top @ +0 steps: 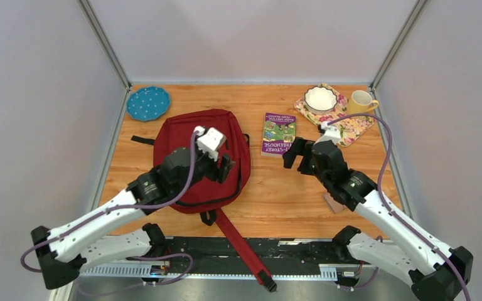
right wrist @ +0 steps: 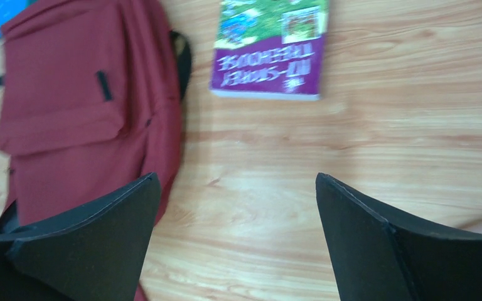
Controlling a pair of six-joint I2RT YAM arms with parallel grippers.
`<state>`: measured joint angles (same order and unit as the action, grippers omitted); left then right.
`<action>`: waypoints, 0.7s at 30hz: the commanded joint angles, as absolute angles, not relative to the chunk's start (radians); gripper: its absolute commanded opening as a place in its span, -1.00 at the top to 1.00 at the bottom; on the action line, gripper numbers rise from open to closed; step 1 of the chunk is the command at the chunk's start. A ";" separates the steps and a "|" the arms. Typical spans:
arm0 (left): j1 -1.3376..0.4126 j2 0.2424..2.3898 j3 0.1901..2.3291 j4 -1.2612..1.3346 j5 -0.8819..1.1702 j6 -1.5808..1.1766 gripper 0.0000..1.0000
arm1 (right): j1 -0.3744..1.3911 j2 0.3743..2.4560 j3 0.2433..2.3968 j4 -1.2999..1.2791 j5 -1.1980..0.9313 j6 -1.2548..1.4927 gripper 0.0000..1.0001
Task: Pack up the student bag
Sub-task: Adjust the student bag at the center of the board, then pick up the book from the center of the board.
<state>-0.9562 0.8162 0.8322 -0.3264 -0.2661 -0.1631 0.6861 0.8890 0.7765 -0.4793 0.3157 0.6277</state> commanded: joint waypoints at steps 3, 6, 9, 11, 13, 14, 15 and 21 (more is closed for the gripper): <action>-0.896 1.164 1.038 -0.130 -0.063 -0.182 -0.46 | 0.400 0.977 0.841 -0.534 0.187 0.568 -0.97; -0.792 1.330 1.086 -0.036 0.093 -0.303 -0.45 | 0.277 1.067 0.863 -0.471 0.016 0.548 -0.93; -0.701 1.484 1.120 0.115 0.218 -0.416 -0.42 | 0.226 1.169 0.890 -0.397 -0.084 0.561 -0.92; -0.678 1.598 1.149 0.144 0.247 -0.433 -0.42 | 0.207 1.253 0.908 -0.359 -0.101 0.586 -0.89; -0.664 1.722 1.219 0.158 0.302 -0.452 -0.39 | 0.180 1.310 0.937 -0.316 -0.146 0.609 -0.85; -0.655 1.762 1.248 0.155 0.317 -0.463 -0.37 | 0.172 1.374 0.949 -0.308 -0.159 0.612 -0.84; -0.650 1.801 1.299 0.163 0.333 -0.472 -0.33 | 0.169 1.405 0.959 -0.295 -0.181 0.617 -0.80; -0.632 2.009 1.414 0.172 0.391 -0.563 -0.22 | 0.158 1.630 1.069 -0.270 -0.230 0.620 -0.68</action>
<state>-0.6430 1.9530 1.3262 0.1192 0.3138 -0.4843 0.1661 1.5311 0.9905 -0.3397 -0.1539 0.6079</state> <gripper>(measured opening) 0.626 0.860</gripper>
